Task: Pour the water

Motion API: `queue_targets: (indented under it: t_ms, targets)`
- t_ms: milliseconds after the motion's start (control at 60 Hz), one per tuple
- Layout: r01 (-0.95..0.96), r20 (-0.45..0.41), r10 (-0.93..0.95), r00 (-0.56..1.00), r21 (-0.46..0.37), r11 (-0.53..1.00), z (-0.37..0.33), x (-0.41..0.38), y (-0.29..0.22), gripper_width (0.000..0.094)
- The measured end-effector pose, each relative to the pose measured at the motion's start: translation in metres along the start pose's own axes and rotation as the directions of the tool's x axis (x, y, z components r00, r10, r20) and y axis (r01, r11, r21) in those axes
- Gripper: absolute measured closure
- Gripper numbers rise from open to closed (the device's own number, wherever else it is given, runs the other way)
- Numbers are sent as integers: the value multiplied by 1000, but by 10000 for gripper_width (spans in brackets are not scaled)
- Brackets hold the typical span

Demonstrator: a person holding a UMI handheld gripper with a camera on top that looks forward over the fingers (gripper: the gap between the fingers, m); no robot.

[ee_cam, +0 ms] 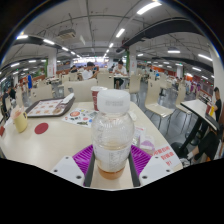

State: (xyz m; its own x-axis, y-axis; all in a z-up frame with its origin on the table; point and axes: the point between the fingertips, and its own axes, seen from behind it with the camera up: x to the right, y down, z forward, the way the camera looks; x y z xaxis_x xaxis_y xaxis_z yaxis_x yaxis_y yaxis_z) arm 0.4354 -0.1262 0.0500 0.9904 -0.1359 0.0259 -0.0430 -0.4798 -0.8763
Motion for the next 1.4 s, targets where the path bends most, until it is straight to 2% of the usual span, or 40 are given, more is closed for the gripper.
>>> queue_targets:
  t_ms: [183,200,317,450,683,833,1067,1167,1283,1400]
  targets:
    - [17,-3,-17,1000,-2,1000,5,-7,-4,489]
    - [27,-7,-27,1000,-3,1000,7,-8,-5,519]
    - [45,-42,-46,998,-18,999,11,-11,-7,521]
    - [96,-147,-99,984,-28,995,3,-10,-23,518]
    - [431,-362,-414,835,-35,902,-20,-65,-126,516]
    - [701,-467,-654,596,-95,707,-27,-144,-197,517]
    - [948,-488,-864,126,-197,249,-5,-297,-238,519]
    - [972,-472,-874,-116,-236,-1,12,-353,-232,518]
    - [915,-416,-826,-380,-303,-268,36,-392,-214,518]
    - [867,-344,-807,-480,-326,-377,53,-405,-193,510]
